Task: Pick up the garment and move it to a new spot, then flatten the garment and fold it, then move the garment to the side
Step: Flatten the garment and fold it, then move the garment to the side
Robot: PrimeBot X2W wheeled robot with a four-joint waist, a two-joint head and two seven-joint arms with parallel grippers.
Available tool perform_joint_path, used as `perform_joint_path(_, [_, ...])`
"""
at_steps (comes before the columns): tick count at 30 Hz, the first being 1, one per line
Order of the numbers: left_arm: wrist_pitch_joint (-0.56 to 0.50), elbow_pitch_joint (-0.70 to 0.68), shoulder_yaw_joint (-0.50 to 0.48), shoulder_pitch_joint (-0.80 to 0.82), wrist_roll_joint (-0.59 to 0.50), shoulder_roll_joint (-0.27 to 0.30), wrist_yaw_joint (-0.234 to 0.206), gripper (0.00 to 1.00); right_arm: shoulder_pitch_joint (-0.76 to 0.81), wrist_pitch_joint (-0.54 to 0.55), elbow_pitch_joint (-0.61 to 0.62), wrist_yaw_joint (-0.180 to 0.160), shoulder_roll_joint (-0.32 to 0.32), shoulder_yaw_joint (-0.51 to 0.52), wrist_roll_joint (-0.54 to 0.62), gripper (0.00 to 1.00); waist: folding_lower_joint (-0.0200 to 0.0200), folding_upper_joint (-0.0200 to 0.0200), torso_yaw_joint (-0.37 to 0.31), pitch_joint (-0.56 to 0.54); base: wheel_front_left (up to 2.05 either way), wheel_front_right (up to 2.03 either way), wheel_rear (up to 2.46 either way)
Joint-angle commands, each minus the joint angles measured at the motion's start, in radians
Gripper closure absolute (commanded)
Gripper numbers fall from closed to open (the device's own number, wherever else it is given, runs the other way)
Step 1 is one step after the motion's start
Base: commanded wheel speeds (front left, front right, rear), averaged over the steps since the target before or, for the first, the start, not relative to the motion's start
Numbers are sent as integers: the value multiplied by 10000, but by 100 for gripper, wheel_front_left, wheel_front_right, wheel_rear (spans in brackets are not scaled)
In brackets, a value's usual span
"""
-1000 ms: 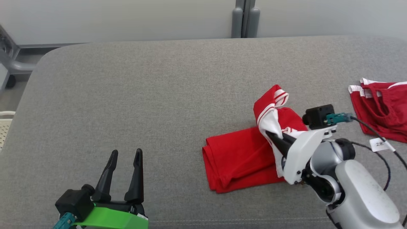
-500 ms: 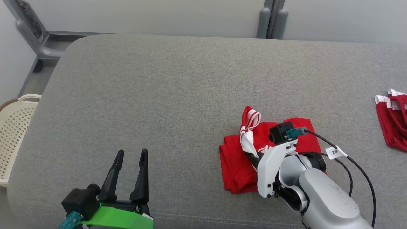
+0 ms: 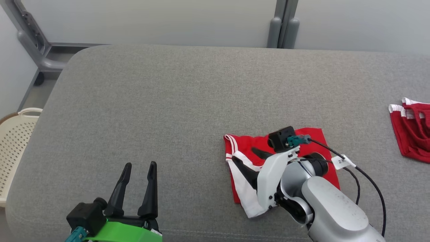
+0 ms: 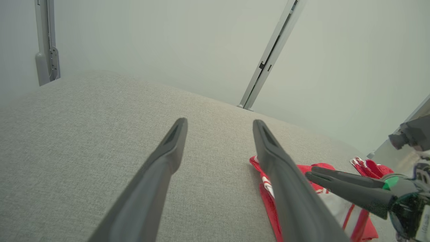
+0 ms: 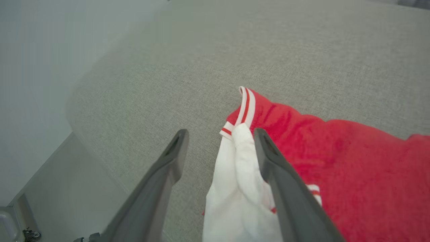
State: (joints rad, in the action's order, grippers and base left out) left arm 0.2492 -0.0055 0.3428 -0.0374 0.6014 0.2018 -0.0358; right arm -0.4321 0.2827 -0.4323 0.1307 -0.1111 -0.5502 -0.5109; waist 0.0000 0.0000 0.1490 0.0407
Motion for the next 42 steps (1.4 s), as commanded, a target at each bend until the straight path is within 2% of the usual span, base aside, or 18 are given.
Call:
perform_joint_path(1, [46,-50,-5,-120,-2,51,-31,0,121,-163,350,-2,-120,52,-111,0,0,0,-140,-88,0,0,0])
perform_joint_path(5, [11,-93,33,-169,-7,87,-64,0,216,-342,1221,-2,-405,484,-156,0,0,0,-306,-171,0,0,0])
perform_joint_path(9, [-39,-147,72,-196,-24,117,-91,0,460,-518,1824,-2,-792,1335,-19,0,0,0,-406,-223,0,0,0])
perform_joint_path(16, [-93,-257,174,-248,-36,163,-105,0,1190,-509,2120,-2,-1209,3052,249,0,0,0,-436,-181,0,0,0])
perform_joint_path(18, [-106,-274,180,-251,-39,169,-111,0,1313,-493,2120,-2,-1236,3262,276,0,0,0,-434,-157,0,0,0])
perform_joint_path(25, [-194,-365,242,1,-79,232,-117,0,1753,-231,1375,-2,-1512,4276,498,0,0,0,-295,152,0,0,0])
perform_joint_path(30, [-258,-374,238,164,-126,281,-144,0,1419,-29,583,-2,-1607,4499,235,0,0,0,-64,437,0,0,0])
perform_joint_path(36, [-286,-454,240,387,-186,351,-178,0,938,332,-368,-2,-1786,4344,-374,0,0,0,289,690,0,0,0])
perform_joint_path(42, [-305,-549,201,449,-204,448,-242,0,598,1111,-1102,-2,-2081,3936,-1466,0,0,0,663,788,0,0,0])
